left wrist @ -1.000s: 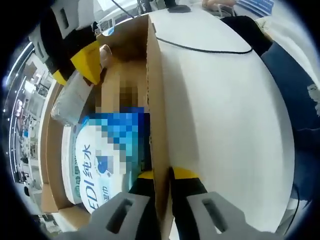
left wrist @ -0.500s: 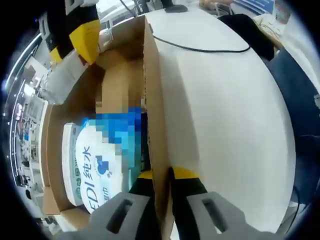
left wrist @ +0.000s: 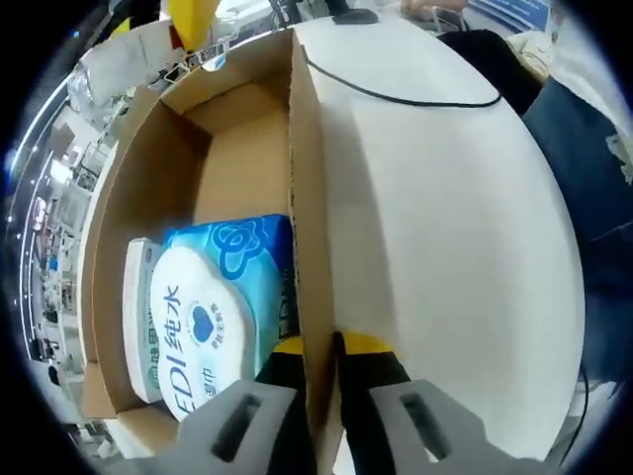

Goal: Operate the shoe box by opening the lid, removing the specified soft item, and placing it in the target area until the item is outside and the box remains undamaged.

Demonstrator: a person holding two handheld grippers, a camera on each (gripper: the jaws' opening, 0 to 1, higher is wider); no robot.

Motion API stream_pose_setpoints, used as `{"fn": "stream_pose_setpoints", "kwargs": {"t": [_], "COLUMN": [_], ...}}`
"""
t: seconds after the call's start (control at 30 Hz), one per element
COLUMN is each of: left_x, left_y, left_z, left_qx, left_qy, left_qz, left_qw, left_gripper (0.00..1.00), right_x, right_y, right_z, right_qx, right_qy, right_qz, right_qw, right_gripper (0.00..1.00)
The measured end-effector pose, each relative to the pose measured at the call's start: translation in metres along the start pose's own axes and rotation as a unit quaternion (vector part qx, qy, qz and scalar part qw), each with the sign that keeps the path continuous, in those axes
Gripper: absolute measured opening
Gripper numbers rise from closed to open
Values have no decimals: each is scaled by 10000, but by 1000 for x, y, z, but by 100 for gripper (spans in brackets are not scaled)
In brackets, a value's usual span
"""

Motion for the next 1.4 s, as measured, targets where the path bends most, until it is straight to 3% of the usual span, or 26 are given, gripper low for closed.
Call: {"fn": "stream_pose_setpoints", "kwargs": {"t": [0.17, 0.47, 0.57, 0.7, 0.87, 1.07, 1.3, 1.37, 1.4], "left_x": [-1, 0, 0, 1, 1, 1, 1, 0, 0], "left_y": [0, 0, 1, 1, 1, 1, 1, 1, 1], "left_z": [0, 1, 1, 1, 0, 0, 0, 1, 0], "left_qx": [0, -12, 0, -1, -2, -5, -23, -26, -27], "left_qy": [-53, -190, -190, -172, -192, -181, -149, -145, -142], "left_qz": [8, 13, 26, 34, 29, 20, -36, -44, -55], "left_qw": [10000, 9998, 9998, 9998, 9998, 9998, 9999, 9999, 9999], "left_gripper": [3, 3, 3, 3, 3, 3, 3, 3, 3], "right_x": [-8, -28, -36, -52, -67, -94, -124, -129, -135], "right_y": [-19, -48, -58, -71, -80, -93, -102, -103, -103], "right_z": [0, -5, -8, -13, -13, -17, -22, -23, -22], "right_qx": [-133, -407, -564, -774, -861, -1086, -1337, -1398, -1312], "right_qy": [-55, 243, 550, 1296, 1540, 2250, 2778, 2981, 3277], "right_qz": [-117, -325, -486, -709, -788, -833, -810, -836, -838], "right_qw": [9998, 9983, 9957, 9860, 9811, 9647, 9478, 9405, 9318], "right_gripper": [19, 19, 19, 19, 19, 19, 19, 19, 19]}}
Point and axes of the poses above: the point that each gripper's makers call its tool centre point, and the gripper's own axes: y roughly forward along the fingers, z roughly to its left, x roughly out of its top, the point moved 7 cm from there along -y, roughly backward along the fingers, and after that the axes turned 8 degrees about y, right-handed, at the moved point
